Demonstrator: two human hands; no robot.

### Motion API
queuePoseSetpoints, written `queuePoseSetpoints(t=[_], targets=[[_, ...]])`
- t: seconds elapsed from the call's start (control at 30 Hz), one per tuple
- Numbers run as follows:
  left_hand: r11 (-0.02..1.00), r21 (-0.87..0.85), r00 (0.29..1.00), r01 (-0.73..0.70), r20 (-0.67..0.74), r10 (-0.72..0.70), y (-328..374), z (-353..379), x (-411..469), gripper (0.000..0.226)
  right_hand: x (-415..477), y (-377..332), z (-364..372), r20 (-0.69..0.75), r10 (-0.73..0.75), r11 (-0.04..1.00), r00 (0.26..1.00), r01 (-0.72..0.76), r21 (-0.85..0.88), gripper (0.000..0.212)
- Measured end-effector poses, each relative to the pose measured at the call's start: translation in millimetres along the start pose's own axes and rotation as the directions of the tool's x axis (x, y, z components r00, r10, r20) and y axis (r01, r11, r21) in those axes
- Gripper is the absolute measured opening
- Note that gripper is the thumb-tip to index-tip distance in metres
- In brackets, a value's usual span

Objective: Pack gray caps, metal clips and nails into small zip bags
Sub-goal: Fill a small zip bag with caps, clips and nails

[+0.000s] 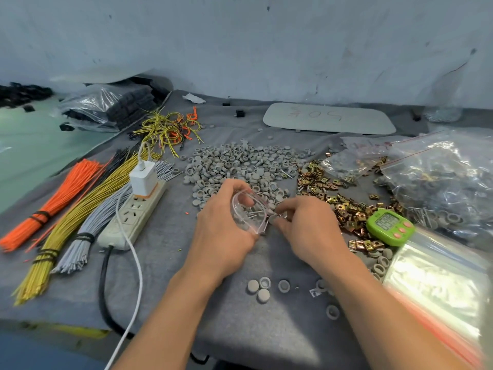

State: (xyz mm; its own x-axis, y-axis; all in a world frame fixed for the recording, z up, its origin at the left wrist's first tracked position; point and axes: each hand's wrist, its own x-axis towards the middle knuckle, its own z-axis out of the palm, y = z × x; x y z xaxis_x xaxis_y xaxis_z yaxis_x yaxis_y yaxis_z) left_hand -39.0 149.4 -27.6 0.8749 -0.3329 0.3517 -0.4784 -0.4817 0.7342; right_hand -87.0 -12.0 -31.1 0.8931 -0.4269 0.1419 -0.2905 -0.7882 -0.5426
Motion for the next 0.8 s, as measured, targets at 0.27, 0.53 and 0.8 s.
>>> queuePoseSetpoints(t=[0.27, 0.53, 0.8], targets=[[0.999, 0.032, 0.999, -0.021, 0.03, 0.02, -3.7, 0.3, -2.5, 0.054, -3.4, -10.5, 9.6, -0.064, -0.029, 0.999, 0.998, 0.028, -0.016, 0.015], [0.991, 0.127, 0.995, 0.046, 0.082, -0.057, -5.1, 7.4, 0.4, 0.054, -12.5, -21.4, -7.1, -0.139, -0.174, 0.886, 0.975, 0.217, 0.411, 0.013], [0.99, -0.084, 0.992, 0.115, -0.037, -0.118, -10.5, -1.0, 5.1, 0.054, -2.1, -9.7, -8.1, -0.186, 0.039, 0.874, 0.982, 0.057, 0.482, 0.012]])
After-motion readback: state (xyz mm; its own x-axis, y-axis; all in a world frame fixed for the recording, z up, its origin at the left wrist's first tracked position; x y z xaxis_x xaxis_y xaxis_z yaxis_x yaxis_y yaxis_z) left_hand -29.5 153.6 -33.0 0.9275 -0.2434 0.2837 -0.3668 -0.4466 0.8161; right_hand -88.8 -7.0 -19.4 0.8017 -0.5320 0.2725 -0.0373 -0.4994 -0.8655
